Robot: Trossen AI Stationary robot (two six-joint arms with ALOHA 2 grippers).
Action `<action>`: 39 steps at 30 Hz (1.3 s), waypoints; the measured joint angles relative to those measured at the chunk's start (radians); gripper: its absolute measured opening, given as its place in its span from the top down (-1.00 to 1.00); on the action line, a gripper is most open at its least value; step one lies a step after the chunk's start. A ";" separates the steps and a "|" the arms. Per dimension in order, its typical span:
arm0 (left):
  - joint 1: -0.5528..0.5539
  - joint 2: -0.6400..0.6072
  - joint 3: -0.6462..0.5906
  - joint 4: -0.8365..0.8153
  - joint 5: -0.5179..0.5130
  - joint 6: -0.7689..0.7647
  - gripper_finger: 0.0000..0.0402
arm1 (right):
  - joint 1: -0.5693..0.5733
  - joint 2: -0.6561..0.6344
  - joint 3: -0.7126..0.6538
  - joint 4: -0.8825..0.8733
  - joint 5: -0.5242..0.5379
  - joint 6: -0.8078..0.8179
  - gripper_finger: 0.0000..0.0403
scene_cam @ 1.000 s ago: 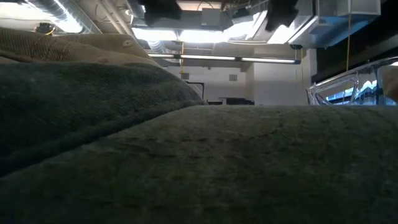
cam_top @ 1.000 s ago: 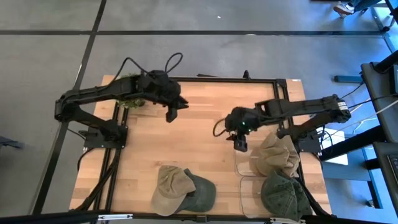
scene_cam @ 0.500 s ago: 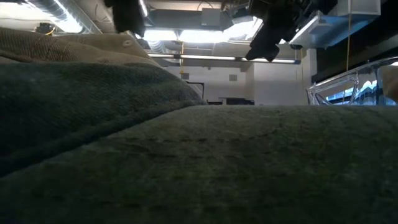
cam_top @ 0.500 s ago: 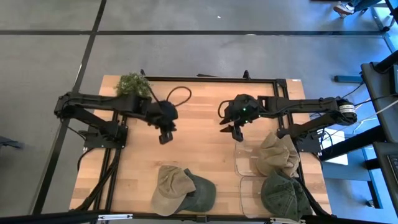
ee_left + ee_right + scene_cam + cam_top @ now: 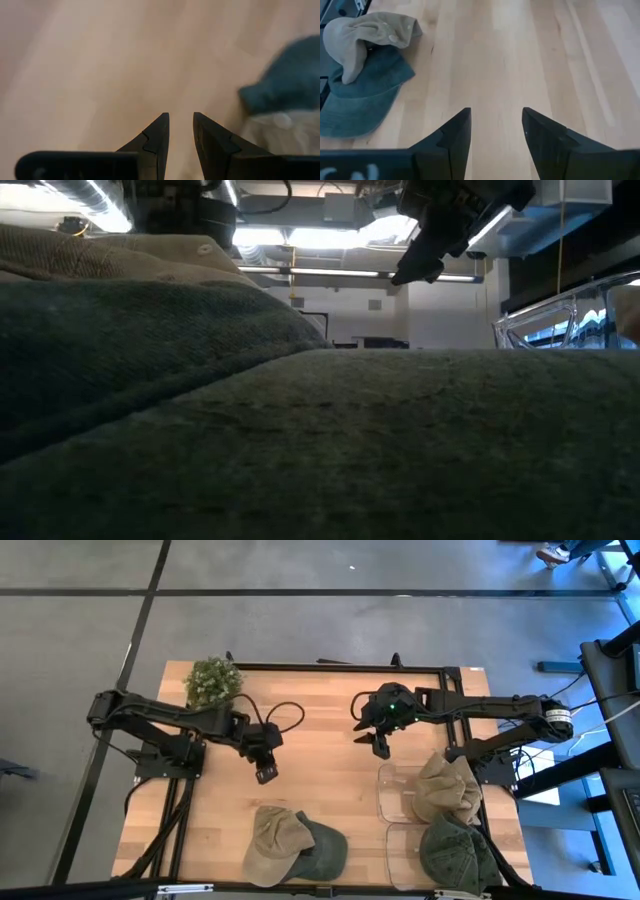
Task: Pick & Place hat
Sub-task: Put the brown cap into the top transparent bin
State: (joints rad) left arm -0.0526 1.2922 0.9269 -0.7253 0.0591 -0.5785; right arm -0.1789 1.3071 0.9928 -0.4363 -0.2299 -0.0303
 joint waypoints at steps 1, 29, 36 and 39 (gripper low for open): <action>-0.005 0.002 -0.012 0.016 0.039 0.006 0.58 | -0.003 0.000 0.000 0.000 0.000 0.000 0.12; -0.179 0.010 -0.108 0.238 0.064 0.082 0.05 | -0.008 0.000 0.000 0.002 0.000 0.028 0.12; -0.235 0.046 -0.110 0.230 0.096 0.104 -0.05 | -0.008 0.000 0.000 0.002 0.000 0.051 0.12; -0.236 0.089 -0.109 0.287 0.158 0.056 -0.02 | -0.008 0.001 0.000 0.001 0.000 0.052 0.12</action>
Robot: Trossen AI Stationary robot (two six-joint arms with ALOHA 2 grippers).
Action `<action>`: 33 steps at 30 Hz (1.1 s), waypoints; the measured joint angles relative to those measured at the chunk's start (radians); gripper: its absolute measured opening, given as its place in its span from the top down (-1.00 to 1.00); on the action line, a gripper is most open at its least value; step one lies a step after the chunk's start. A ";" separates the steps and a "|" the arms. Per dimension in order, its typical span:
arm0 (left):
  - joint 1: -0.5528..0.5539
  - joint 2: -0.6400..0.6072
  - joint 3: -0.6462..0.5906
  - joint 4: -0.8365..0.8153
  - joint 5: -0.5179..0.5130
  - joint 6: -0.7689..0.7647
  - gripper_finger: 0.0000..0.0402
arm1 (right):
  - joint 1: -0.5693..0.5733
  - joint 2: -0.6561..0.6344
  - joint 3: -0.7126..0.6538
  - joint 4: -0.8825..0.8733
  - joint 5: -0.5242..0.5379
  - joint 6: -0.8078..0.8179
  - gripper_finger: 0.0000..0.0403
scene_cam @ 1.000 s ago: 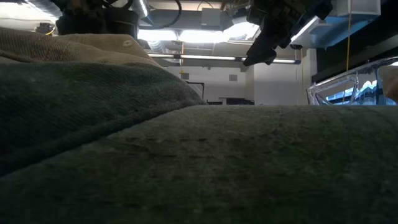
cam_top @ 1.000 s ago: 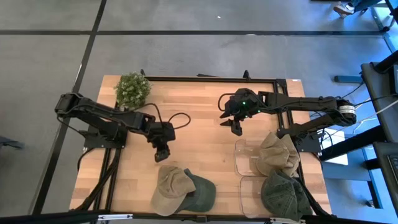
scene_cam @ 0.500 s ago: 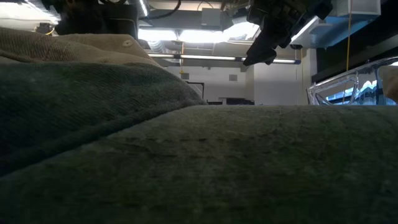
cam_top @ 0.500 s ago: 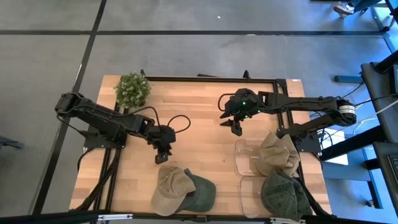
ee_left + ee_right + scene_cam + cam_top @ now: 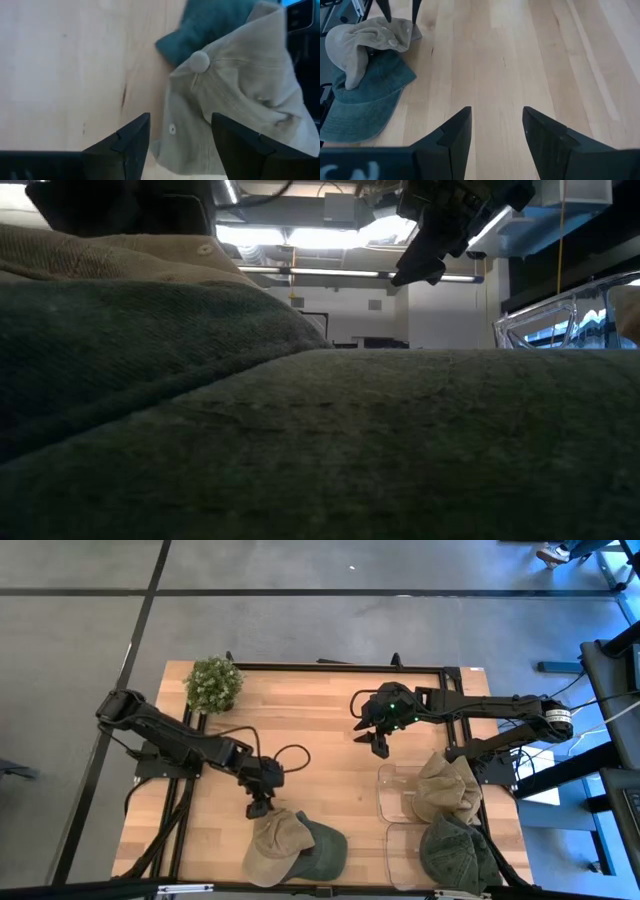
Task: Pick & Place hat
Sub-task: Put the brown cap into the top transparent bin
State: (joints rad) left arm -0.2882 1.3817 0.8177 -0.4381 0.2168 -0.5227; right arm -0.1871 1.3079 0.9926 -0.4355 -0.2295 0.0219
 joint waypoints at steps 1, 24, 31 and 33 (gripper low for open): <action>0.000 0.015 0.000 0.009 0.010 0.002 -0.01 | 0.000 0.000 0.000 0.000 0.000 0.000 0.12; -0.011 0.186 0.000 0.034 0.048 0.036 0.82 | 0.000 0.000 0.000 0.005 0.000 -0.003 0.12; -0.011 0.186 0.000 0.014 0.048 0.038 0.99 | 0.000 0.000 0.000 0.005 0.000 -0.004 0.12; -0.011 0.186 0.000 0.014 0.049 0.038 0.99 | 0.000 0.000 0.000 0.005 0.000 -0.004 0.12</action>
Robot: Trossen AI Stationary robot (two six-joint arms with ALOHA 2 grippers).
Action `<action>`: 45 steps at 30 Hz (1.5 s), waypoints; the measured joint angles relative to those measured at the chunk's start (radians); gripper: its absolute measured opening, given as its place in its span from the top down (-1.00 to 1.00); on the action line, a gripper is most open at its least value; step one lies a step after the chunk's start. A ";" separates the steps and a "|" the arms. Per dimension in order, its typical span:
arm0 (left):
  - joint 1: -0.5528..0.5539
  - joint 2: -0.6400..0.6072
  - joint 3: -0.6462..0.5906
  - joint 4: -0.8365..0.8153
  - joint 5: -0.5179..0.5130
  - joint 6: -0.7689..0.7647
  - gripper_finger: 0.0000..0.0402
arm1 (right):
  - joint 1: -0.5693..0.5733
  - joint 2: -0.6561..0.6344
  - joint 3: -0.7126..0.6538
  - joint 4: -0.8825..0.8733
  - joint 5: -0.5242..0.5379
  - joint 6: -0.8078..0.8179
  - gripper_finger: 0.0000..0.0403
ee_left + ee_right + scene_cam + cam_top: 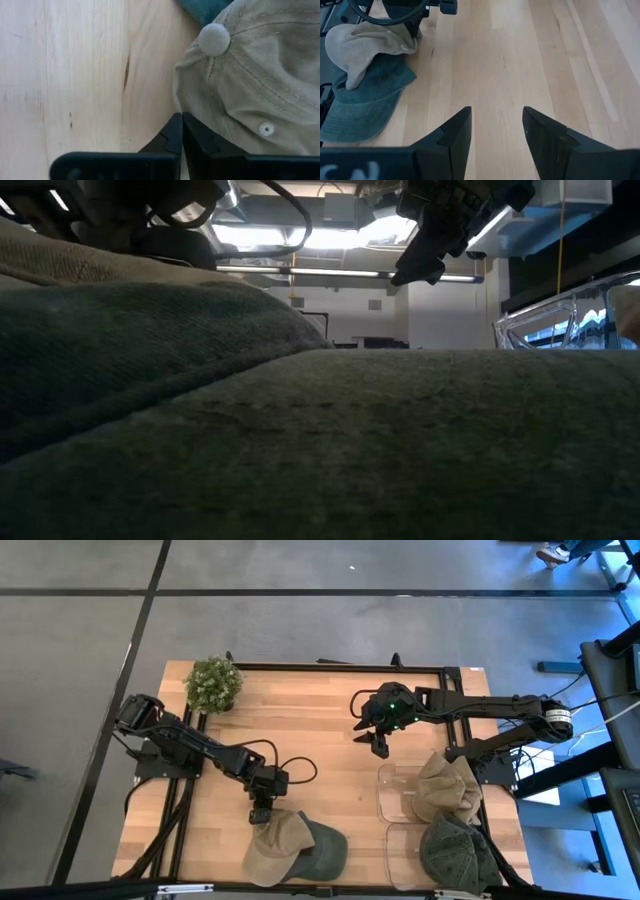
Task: Pick & Place hat
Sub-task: Put the brown cap into the top transparent bin
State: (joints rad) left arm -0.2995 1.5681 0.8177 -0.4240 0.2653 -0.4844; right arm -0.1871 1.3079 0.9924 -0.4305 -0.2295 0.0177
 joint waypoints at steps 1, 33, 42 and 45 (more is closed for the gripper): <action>0.000 0.000 0.000 0.000 0.000 0.000 0.99 | 0.000 0.000 0.000 0.000 0.000 -0.001 0.12; 0.279 -0.401 0.000 -0.005 -0.201 0.053 0.99 | -0.012 0.000 0.000 0.157 -0.219 0.378 0.08; 0.313 -0.427 0.000 0.178 -0.264 0.053 0.99 | -0.020 0.000 0.000 0.256 -0.226 0.576 -0.35; 0.322 -0.425 0.000 0.216 -0.327 0.058 0.99 | -0.020 0.000 0.000 0.403 -0.227 0.685 -0.43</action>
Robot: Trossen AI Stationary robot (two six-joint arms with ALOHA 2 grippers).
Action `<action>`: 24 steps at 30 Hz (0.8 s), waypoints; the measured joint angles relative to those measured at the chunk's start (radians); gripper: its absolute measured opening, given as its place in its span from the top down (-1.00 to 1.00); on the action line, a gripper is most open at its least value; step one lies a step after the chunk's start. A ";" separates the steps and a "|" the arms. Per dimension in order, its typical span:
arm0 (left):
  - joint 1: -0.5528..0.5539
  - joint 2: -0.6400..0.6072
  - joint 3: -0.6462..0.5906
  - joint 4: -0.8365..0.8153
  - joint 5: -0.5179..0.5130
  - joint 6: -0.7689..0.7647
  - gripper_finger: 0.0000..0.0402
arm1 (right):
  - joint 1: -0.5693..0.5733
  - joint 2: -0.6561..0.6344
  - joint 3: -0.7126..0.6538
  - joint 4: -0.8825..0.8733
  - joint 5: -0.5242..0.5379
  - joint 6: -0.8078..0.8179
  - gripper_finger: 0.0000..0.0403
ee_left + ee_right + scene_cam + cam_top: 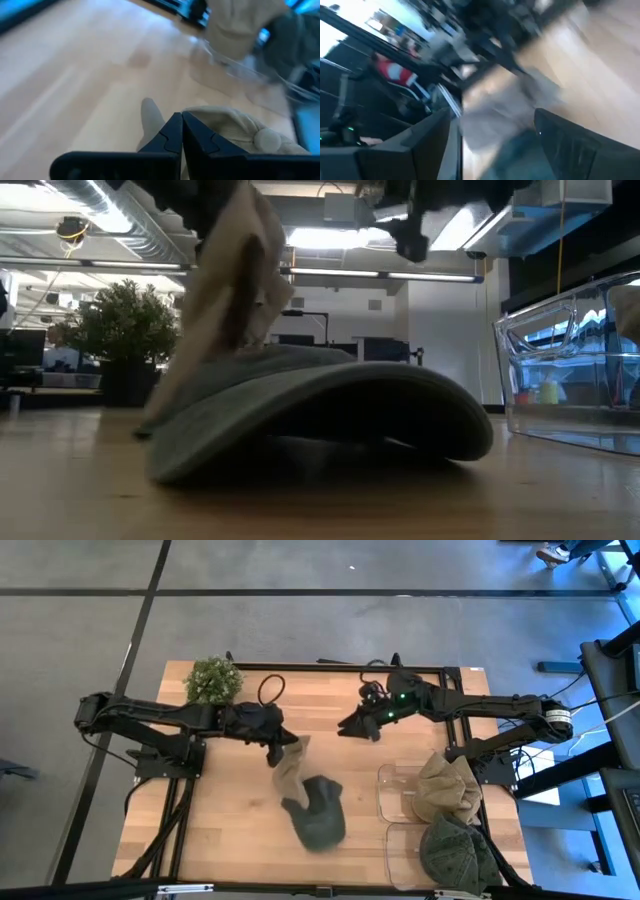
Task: Pick & Place hat
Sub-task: Put the brown cap into the top transparent bin
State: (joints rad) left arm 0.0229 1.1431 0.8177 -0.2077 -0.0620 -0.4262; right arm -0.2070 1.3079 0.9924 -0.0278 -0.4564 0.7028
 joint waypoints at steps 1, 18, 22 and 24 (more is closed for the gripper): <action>0.001 0.002 0.000 0.008 -0.025 0.002 0.99 | 0.000 0.000 0.000 0.039 0.000 0.001 -0.45; 0.019 0.051 0.001 0.175 -0.300 -0.022 0.99 | 0.050 0.109 0.000 0.063 0.148 0.179 -0.31; 0.042 0.086 0.051 0.150 -0.280 0.041 0.99 | 0.050 0.109 0.000 0.093 0.175 0.171 -0.31; 0.048 0.106 0.093 0.142 -0.279 0.091 0.99 | 0.050 0.104 0.000 0.093 0.204 0.161 -0.31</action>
State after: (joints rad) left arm 0.0707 1.2492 0.9109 -0.0661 -0.3413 -0.3352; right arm -0.1574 1.4117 0.9928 0.0650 -0.2522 0.8634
